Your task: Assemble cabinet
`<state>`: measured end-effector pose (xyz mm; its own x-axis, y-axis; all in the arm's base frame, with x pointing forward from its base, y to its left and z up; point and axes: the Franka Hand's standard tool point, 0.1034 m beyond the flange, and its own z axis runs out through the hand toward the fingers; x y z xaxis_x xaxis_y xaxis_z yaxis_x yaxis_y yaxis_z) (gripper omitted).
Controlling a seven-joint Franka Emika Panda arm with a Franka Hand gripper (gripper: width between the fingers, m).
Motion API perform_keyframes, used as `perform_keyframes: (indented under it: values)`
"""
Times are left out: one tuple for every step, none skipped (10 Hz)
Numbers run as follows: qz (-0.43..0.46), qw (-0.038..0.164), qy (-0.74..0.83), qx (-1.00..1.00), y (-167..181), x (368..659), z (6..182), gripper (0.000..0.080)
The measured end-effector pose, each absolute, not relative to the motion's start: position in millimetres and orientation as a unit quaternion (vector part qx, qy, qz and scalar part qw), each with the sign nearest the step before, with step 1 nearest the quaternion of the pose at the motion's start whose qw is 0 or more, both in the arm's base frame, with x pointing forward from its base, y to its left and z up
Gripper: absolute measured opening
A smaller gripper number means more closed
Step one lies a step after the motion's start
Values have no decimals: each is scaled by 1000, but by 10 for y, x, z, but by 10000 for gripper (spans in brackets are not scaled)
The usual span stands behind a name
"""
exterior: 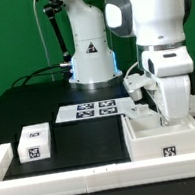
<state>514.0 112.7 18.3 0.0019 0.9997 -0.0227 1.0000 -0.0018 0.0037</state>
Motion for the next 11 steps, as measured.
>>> perform_keyframes:
  values:
    - [-6, 9, 706, 708, 1119, 5147, 181, 34]
    - [-6, 9, 706, 708, 1117, 5147, 180, 35]
    - [-7, 9, 705, 709, 1114, 5145, 178, 35]
    - [-7, 9, 705, 709, 1111, 5144, 178, 250]
    - [-7, 9, 705, 709, 1109, 5144, 177, 250]
    - [-7, 9, 705, 709, 1107, 5143, 176, 434]
    - [-7, 9, 705, 709, 1105, 5143, 176, 634]
    - [-7, 9, 705, 709, 1104, 5143, 176, 634]
    - [-7, 9, 705, 709, 1102, 5143, 176, 744]
    - [-7, 9, 705, 709, 1100, 5143, 175, 788]
    - [-7, 9, 705, 709, 1099, 5143, 175, 788]
